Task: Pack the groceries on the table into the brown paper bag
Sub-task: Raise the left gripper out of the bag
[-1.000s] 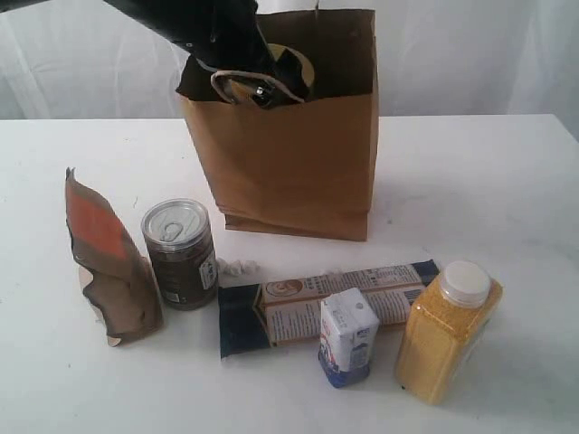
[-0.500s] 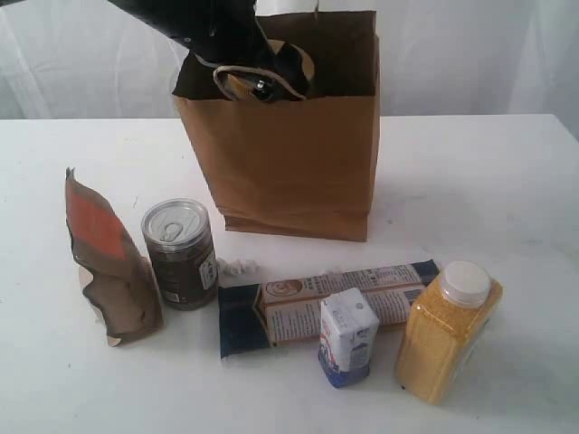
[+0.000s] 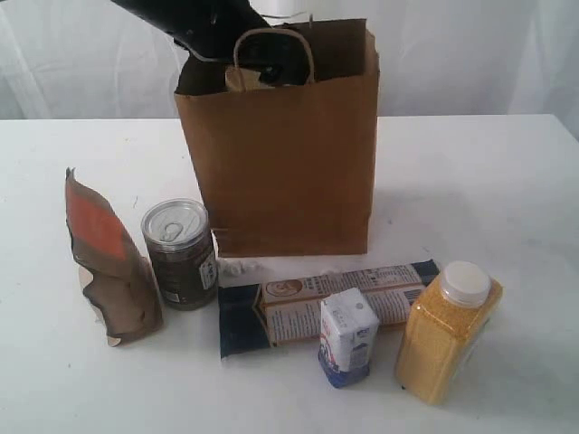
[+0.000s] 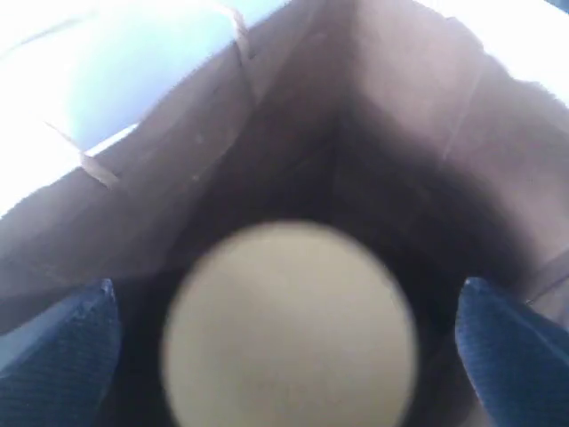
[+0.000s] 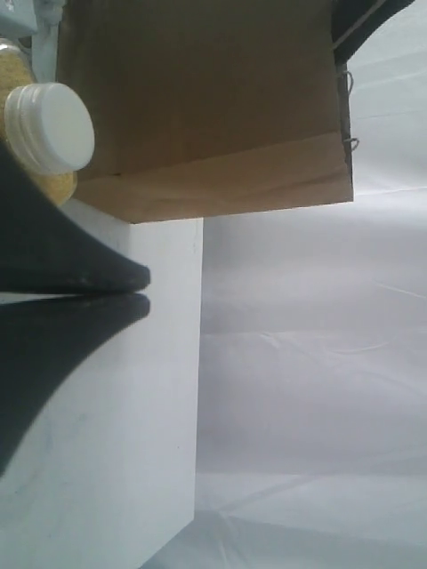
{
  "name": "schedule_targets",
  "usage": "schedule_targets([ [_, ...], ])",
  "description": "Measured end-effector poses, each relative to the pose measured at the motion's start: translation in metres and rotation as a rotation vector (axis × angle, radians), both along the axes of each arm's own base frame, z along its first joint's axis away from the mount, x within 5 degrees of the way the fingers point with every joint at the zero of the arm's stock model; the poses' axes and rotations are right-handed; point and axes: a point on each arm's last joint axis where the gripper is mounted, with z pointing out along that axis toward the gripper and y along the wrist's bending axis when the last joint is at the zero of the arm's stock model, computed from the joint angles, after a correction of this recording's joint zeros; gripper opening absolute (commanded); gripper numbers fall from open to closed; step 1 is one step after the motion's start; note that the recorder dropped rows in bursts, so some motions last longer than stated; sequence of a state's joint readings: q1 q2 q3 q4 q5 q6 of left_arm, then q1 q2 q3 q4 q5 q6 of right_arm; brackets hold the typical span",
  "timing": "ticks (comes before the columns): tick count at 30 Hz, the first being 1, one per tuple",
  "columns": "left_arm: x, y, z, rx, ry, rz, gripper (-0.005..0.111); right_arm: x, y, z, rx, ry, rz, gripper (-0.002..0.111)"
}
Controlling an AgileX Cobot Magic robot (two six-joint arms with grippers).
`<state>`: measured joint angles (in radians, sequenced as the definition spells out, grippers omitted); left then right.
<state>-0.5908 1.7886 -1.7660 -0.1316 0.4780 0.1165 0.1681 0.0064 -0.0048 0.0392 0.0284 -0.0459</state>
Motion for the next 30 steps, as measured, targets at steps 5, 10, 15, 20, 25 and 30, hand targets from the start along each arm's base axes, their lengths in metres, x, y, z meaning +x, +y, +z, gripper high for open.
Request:
schedule_targets([
  [5,-0.004,0.003,0.009,-0.018,-0.023,0.003,0.105,0.0,0.0,0.0,0.0,0.0,0.0,0.0],
  [10,-0.005,0.003,0.008,-0.002,-0.012,0.0,0.105,0.0,0.0,0.0,0.0,0.0,0.0,0.0],
  [15,-0.006,0.004,0.008,0.007,-0.003,-0.003,0.105,0.0,0.0,0.0,0.0,0.0,0.0,0.0],
  [20,-0.023,0.018,0.036,0.01,-0.062,-0.004,0.105,0.0,0.0,0.0,0.0,0.0,0.0,0.0],
  [25,-0.046,0.032,0.05,0.027,-0.043,-0.016,0.105,0.0,0.0,0.0,0.0,0.0,0.0,0.0],
  [30,-0.063,0.044,0.05,0.032,-0.035,-0.016,0.105,0.0,0.0,0.0,0.0,0.0,0.0,0.0],
])
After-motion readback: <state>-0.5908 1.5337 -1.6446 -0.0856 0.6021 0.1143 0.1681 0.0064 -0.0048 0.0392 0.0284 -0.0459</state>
